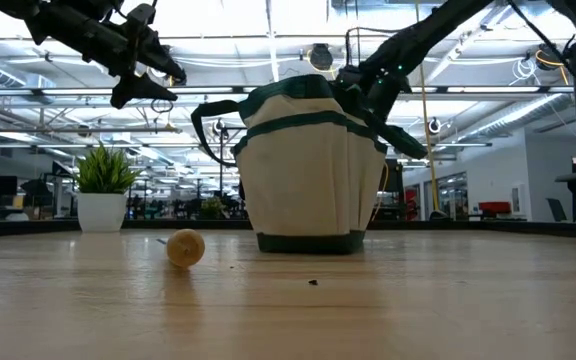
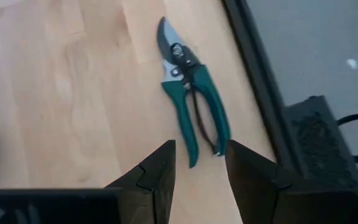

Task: Pick & Place Garden tools in Gardening bag
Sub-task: Put the green shear scissors into the gardening bag

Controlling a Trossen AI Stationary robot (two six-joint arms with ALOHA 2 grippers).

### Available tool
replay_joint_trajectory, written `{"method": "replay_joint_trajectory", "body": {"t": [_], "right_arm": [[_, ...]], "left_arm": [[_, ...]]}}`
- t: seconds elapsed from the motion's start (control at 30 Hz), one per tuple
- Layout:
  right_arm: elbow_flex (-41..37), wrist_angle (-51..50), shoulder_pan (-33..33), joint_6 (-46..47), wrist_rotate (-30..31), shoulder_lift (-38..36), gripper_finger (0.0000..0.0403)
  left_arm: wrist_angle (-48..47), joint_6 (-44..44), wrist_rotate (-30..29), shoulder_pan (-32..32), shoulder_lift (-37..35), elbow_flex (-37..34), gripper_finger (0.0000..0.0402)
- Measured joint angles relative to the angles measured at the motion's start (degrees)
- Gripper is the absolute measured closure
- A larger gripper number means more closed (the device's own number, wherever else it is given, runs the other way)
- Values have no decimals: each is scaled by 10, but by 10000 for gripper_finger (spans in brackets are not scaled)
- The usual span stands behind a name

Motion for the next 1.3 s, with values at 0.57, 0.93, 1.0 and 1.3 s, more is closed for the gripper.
{"method": "replay_joint_trajectory", "body": {"t": [0.57, 0.93, 1.0, 1.3], "right_arm": [[2, -37, 25, -46, -35, 47, 272], [2, -32, 32, -55, -12, 99, 273], [2, -29, 32, -56, 0, 102, 273], [2, -12, 32, -56, 7, 104, 273]], "left_arm": [[47, -13, -15, 0, 0, 0, 165], [59, -28, -14, 0, 0, 0, 165], [60, -34, -14, 0, 0, 0, 165], [60, -36, -14, 0, 0, 0, 165]]}}
